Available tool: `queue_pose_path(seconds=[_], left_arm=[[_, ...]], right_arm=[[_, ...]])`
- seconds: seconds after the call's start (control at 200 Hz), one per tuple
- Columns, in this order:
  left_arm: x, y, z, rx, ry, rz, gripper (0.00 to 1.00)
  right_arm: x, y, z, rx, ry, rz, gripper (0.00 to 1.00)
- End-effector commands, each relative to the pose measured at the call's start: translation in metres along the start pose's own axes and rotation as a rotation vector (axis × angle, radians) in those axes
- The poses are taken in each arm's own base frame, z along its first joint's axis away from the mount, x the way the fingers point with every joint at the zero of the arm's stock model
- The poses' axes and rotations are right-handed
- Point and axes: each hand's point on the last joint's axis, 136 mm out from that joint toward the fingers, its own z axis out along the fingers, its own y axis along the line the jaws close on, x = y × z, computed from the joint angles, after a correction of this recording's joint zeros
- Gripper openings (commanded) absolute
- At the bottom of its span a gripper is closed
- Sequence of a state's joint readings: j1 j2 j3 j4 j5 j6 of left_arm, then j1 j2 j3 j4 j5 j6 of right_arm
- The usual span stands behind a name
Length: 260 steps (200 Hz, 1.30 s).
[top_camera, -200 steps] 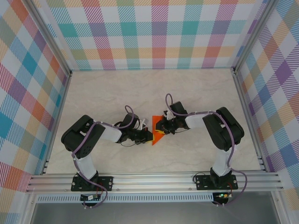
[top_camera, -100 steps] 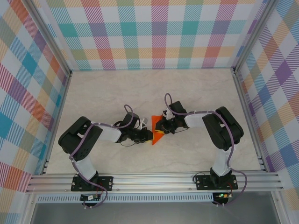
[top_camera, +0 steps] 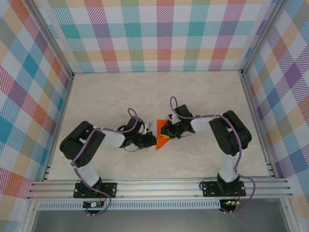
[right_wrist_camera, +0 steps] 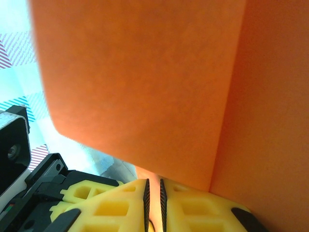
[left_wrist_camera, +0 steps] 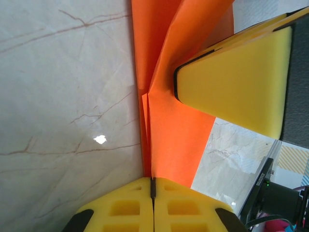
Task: Fold a paper plane with a square sheet of paper (pick it up from the middle)
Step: Fourth fold the wing at the center of the table.
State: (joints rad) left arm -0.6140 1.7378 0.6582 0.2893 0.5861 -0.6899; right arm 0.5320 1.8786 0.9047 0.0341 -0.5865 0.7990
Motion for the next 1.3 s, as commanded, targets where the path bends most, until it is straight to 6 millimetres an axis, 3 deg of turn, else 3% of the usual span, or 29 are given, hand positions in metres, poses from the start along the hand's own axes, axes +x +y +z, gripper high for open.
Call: queue_pose_path(seconds=[0.0,0.17,0.305,0.575,0.7,1.13,1.295], left_arm=[[0.010,0.012,-0.003,-0.064,0.020,-0.013,0.10],[0.002,-0.009,-0.010,-0.027,-0.012,0.015,0.15],[0.003,-0.012,-0.010,-0.022,-0.009,0.025,0.16],[0.008,-0.018,-0.004,-0.004,0.020,0.040,0.13],[0.010,-0.021,-0.002,0.001,0.031,0.050,0.06],[0.031,-0.011,0.015,-0.029,0.116,0.068,0.00],[0.037,0.003,0.014,-0.078,0.102,0.041,0.00]], right_arm=[[0.009,-0.026,0.004,0.089,0.022,0.047,0.17],[0.008,-0.023,0.002,0.083,0.018,0.042,0.17],[0.008,-0.021,0.001,0.076,0.018,0.040,0.17],[0.010,-0.019,0.000,0.069,0.021,0.038,0.17],[0.011,-0.021,0.001,0.071,0.021,0.041,0.17],[0.016,-0.028,0.003,0.082,0.029,0.053,0.17],[0.016,-0.030,0.003,0.087,0.030,0.054,0.17]])
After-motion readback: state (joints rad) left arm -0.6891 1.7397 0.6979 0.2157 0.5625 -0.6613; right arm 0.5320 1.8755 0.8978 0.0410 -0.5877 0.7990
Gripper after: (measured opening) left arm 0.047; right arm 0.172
